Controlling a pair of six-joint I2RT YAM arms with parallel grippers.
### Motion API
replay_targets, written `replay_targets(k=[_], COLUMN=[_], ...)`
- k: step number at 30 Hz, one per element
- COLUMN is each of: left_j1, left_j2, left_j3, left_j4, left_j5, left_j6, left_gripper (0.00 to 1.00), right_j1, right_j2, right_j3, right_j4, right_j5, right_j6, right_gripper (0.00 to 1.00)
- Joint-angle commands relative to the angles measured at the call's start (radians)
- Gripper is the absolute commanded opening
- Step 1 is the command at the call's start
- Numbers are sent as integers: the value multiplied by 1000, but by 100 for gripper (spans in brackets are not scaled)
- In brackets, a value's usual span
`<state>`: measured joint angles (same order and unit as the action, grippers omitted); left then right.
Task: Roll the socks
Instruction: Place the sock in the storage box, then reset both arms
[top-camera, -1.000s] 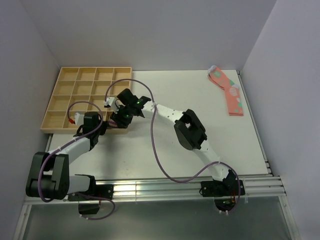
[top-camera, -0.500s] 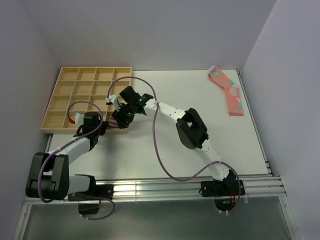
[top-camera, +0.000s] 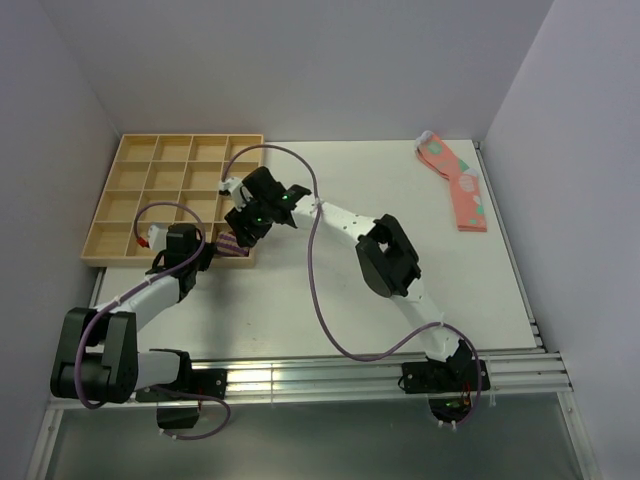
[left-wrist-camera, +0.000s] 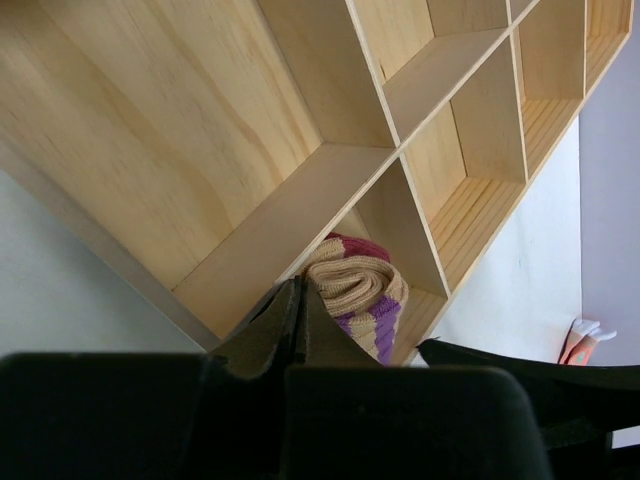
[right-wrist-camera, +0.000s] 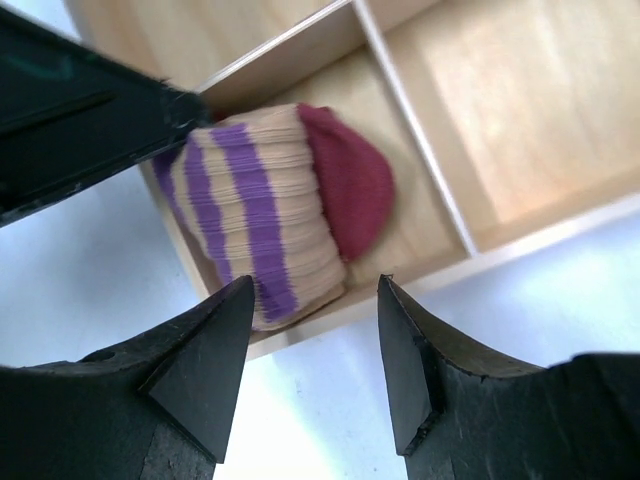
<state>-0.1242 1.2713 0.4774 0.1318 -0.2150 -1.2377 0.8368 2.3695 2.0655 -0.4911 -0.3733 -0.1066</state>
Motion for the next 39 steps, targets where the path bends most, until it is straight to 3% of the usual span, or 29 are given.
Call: replay_targets(k=[1,11,18,21,25,34,39], left_j1=[1,1,1,1,1,-9,-12], left_j2=[-39,-113,-216,-289,-383,-619,-723], left_j3=[1,58,132,155,210,230,216], left_j4=[-18,-58,-182,-233,-314,-517,-589], left_j5=[-24,-26,-47,-29,46,292,402], left_j6=[24,38,69,113,196,406,515], left_gripper=[0,7,15,17,19,24,28], right_j1=[-10,-11,-18,-18,-18,-22,-22], right_j2=[-93,-162,-259,-351,-531,-1022,-1320], right_j3=[-15,-1,-90,-191,-443,-1026,-1272], right_j4=[88,80,105,131,204,321,347], right_j5=[82,82,140,171,224,408,504], right_j6=[65,135,217,261,344,568,656], right_gripper=[60,60,60,61,61,62,66])
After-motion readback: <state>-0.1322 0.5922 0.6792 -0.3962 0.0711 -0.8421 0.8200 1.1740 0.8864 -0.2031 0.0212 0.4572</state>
